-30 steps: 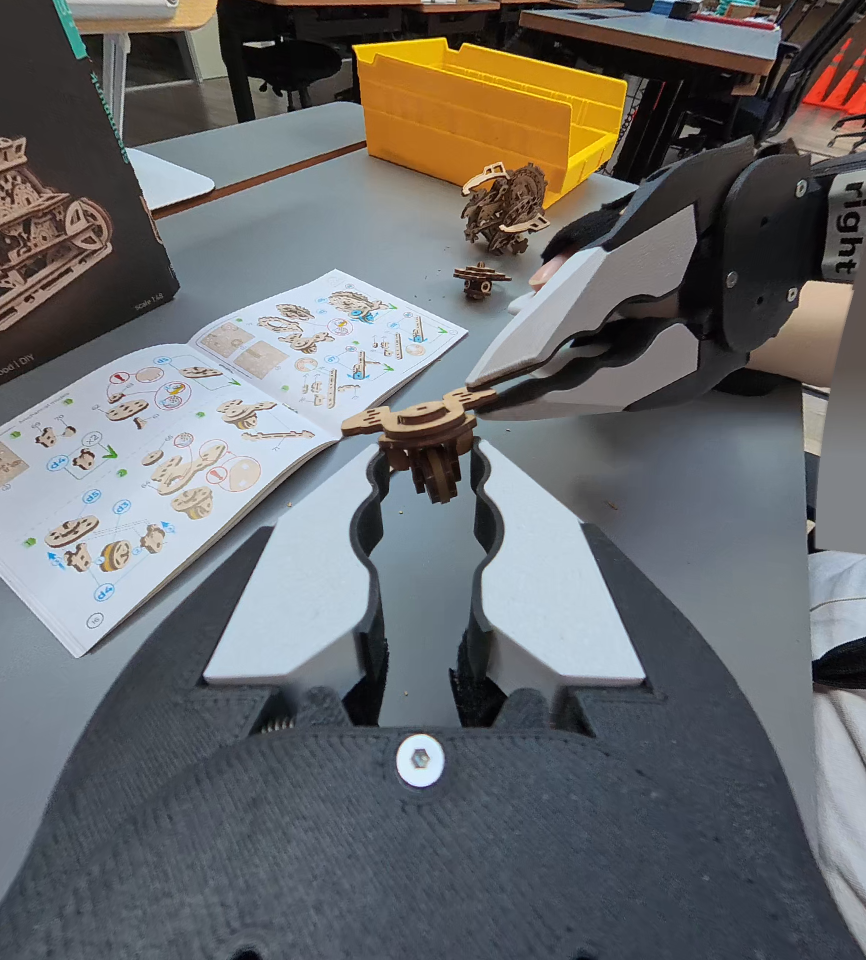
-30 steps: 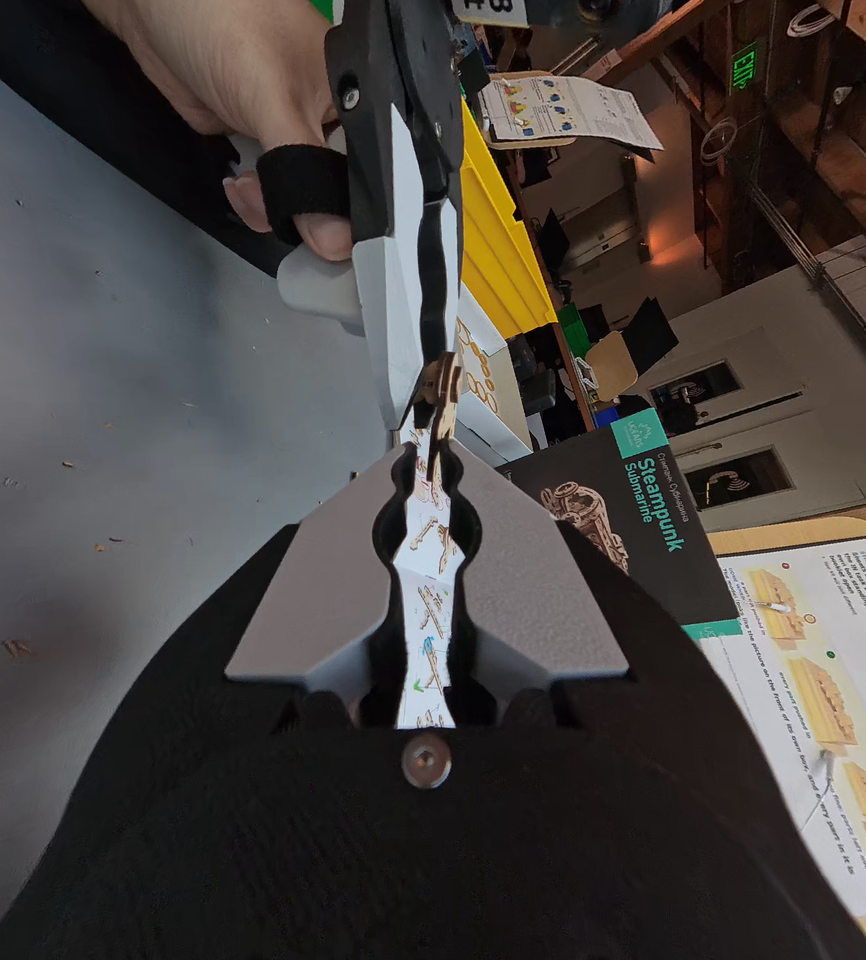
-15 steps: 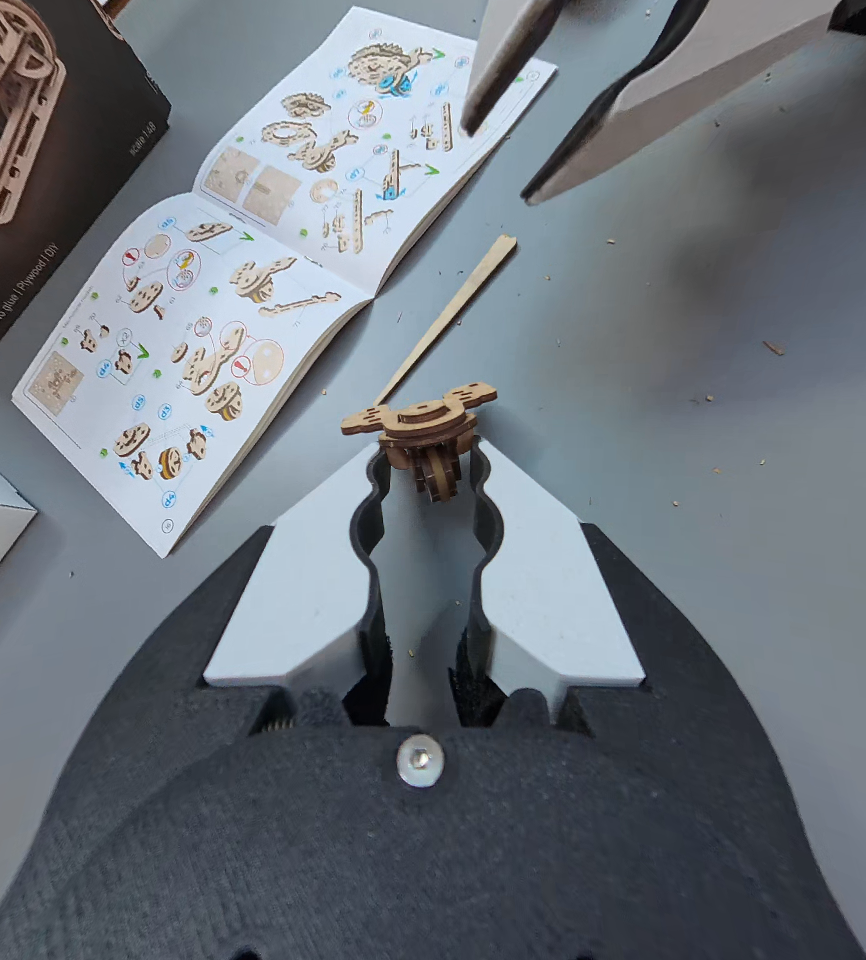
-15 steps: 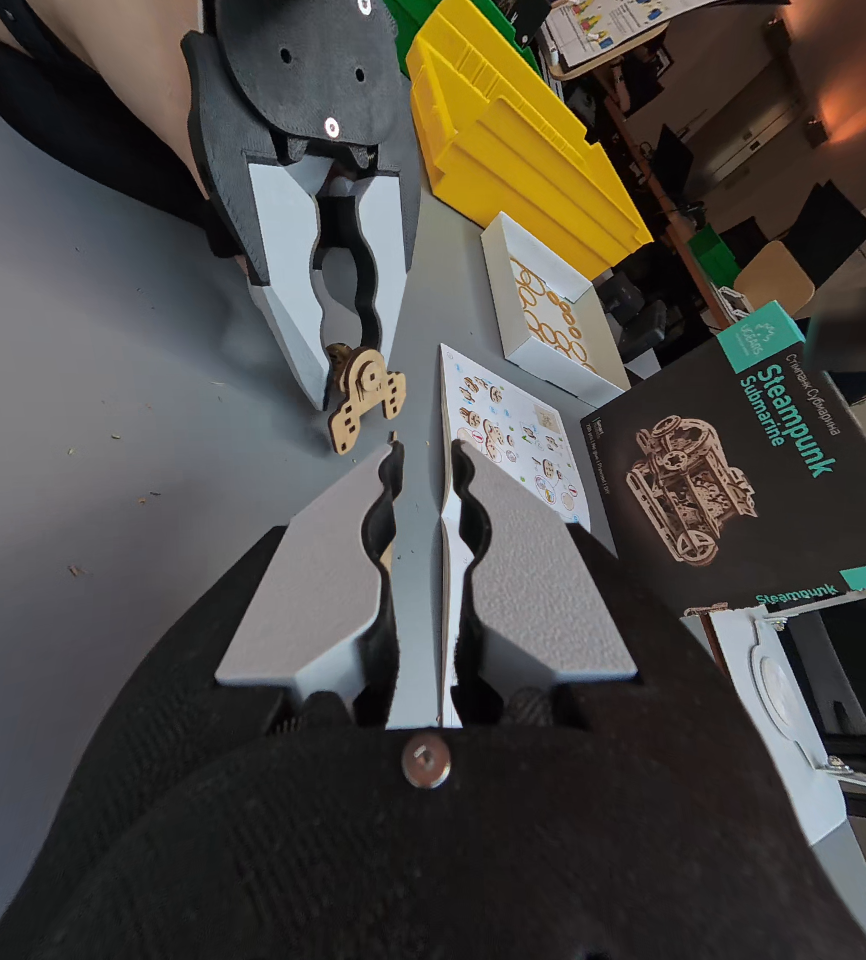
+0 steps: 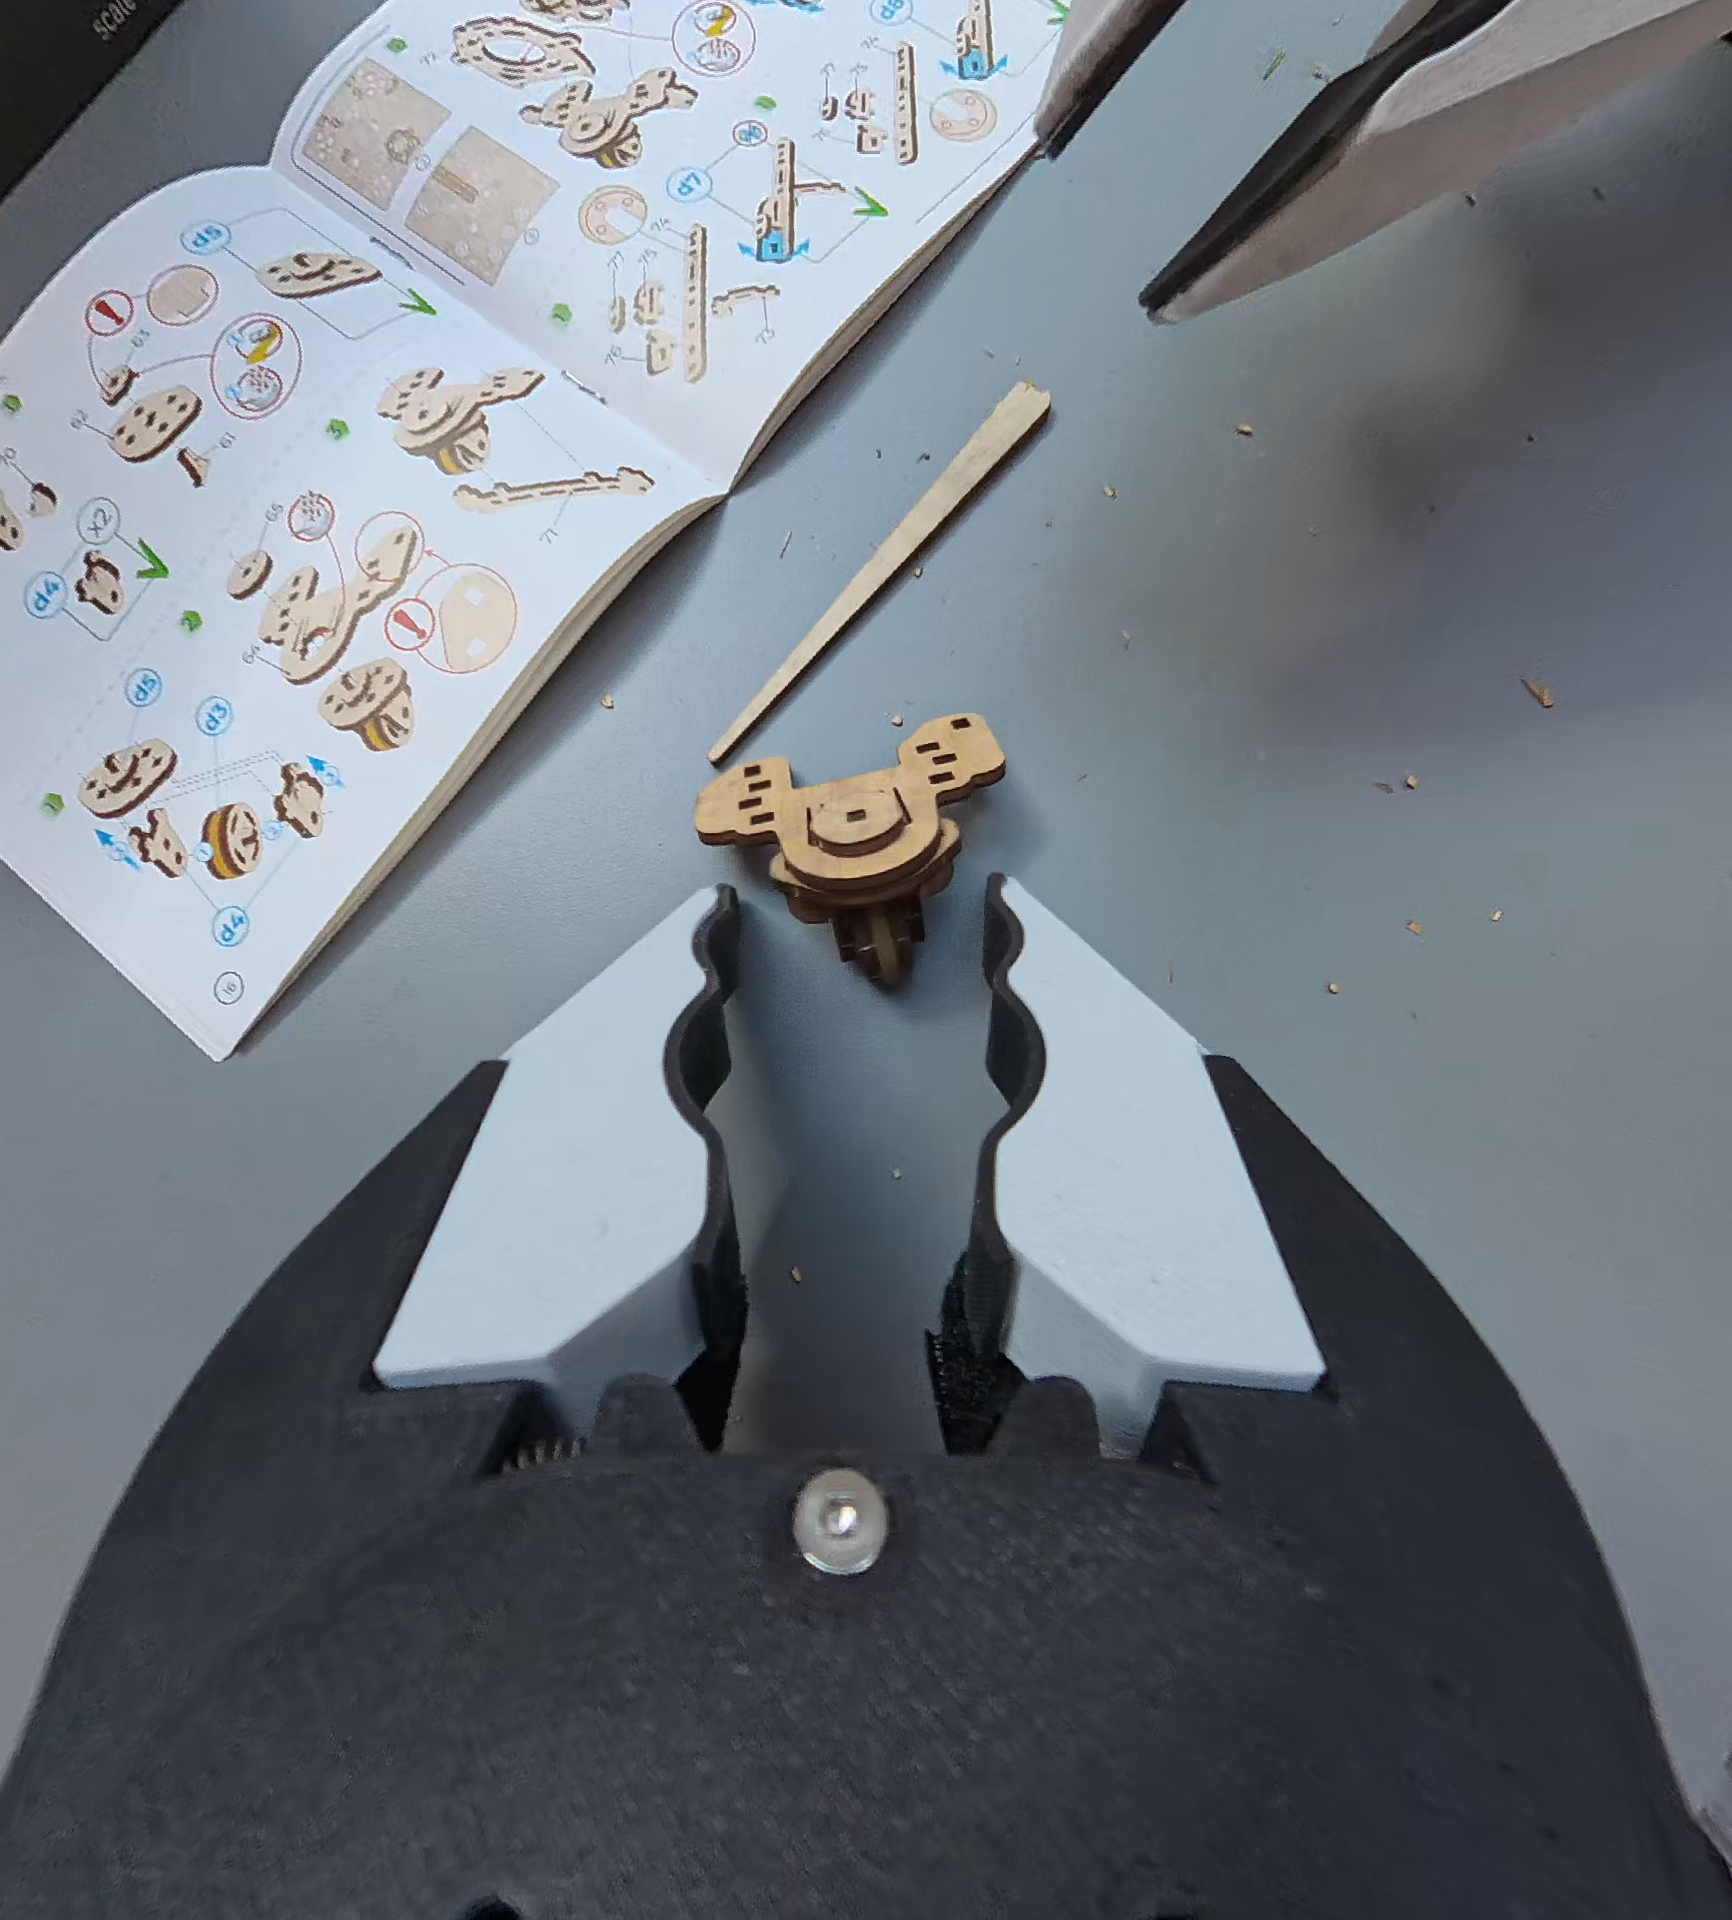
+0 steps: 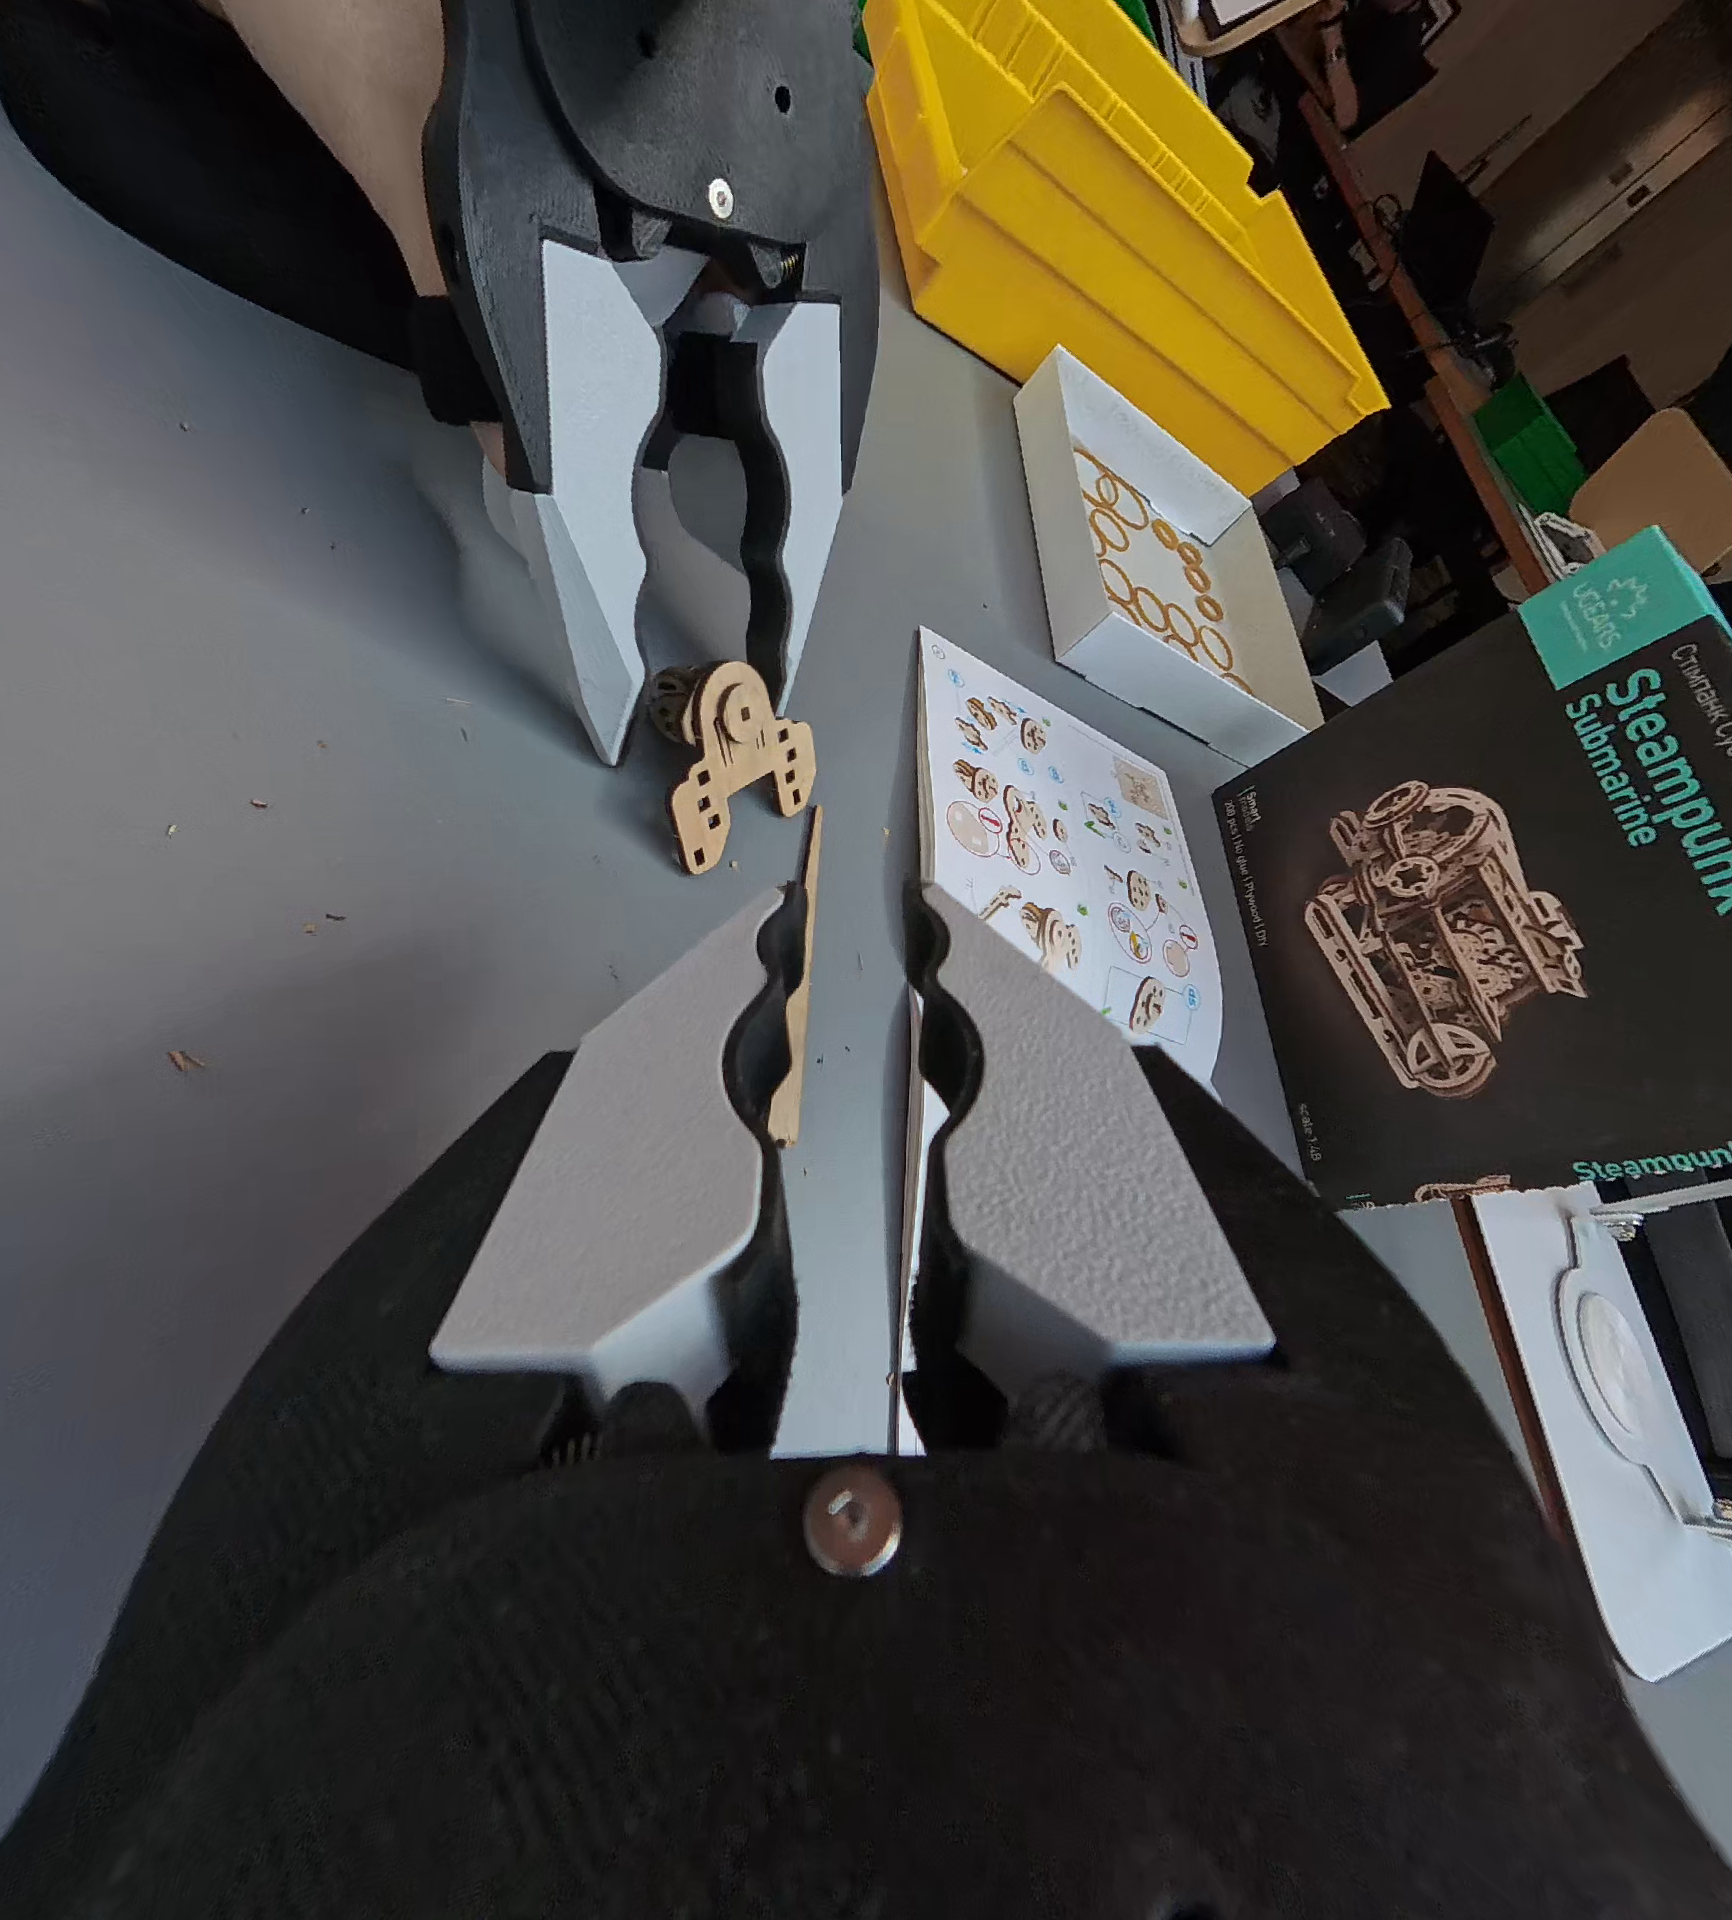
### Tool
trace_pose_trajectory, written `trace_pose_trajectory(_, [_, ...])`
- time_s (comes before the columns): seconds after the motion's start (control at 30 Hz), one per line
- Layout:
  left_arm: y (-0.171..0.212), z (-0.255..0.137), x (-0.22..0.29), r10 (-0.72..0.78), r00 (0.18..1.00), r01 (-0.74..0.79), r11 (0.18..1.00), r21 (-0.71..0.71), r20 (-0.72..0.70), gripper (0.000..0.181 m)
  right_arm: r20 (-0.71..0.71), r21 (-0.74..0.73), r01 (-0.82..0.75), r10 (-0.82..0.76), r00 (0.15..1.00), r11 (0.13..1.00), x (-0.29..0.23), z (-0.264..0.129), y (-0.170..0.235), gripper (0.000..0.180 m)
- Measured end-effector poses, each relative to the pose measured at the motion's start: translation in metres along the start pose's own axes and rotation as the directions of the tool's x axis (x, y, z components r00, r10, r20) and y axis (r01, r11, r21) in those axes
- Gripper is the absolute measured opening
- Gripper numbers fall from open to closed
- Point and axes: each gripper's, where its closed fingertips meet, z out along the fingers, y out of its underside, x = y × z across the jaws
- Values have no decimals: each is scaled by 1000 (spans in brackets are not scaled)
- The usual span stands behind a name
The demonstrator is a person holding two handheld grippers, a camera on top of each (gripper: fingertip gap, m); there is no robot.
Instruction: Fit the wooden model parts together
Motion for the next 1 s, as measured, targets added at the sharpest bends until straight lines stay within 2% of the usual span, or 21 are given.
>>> trace_pose_trajectory(0.03, [1, -1, 1, -8, 1000, 8, 1000, -3, -12, 48, 4, -6, -8, 8, 1000, 1000, 0, 0, 2, 18])
trace_pose_trajectory(0.27, [-8, -27, 0, -55, 986, 61, 997, 35, -159, 44, 49, -43, -65, 67, 997, 997, -2, 0, 18, 20])
trace_pose_trajectory(0.33, [-21, -42, -15, -23, 989, 35, 996, 82, -149, 42, 67, -53, -109, 112, 991, 993, -3, 1, 21, 19])
trace_pose_trajectory(0.4, [-44, -60, -41, 52, 996, -37, 981, 191, -78, 33, 91, -41, -185, 188, 978, 982, -3, 2, 22, 20])
trace_pose_trajectory(0.5, [-88, -98, -95, 56, 989, -110, 900, 421, 139, 22, 73, 17, -293, 291, 954, 956, 7, 3, 19, 19])
trace_pose_trajectory(0.63, [-118, -128, -106, 39, 983, -144, 764, 629, 178, 19, 40, 76, -379, 377, 925, 922, 22, 1, 19, 23])
trace_pose_trajectory(0.77, [-107, -124, -110, 2, 952, -229, 667, 709, 306, 18, -17, 136, -388, 393, 919, 912, 40, -7, 16, 29])
trace_pose_trajectory(0.87, [-101, -119, -108, 24, 916, -328, 622, 711, 401, 18, -45, 170, -415, 428, 903, 894, 52, -13, 17, 34])
trace_pose_trajectory(0.93, [-98, -111, -108, 59, 905, -358, 638, 681, 421, 21, -47, 211, -419, 437, 898, 883, 56, -16, 14, 35])
trace_pose_trajectory(1.0, [-96, -106, -108, 58, 913, -338, 658, 673, 403, 25, -48, 241, -421, 444, 895, 874, 58, -18, 11, 45])
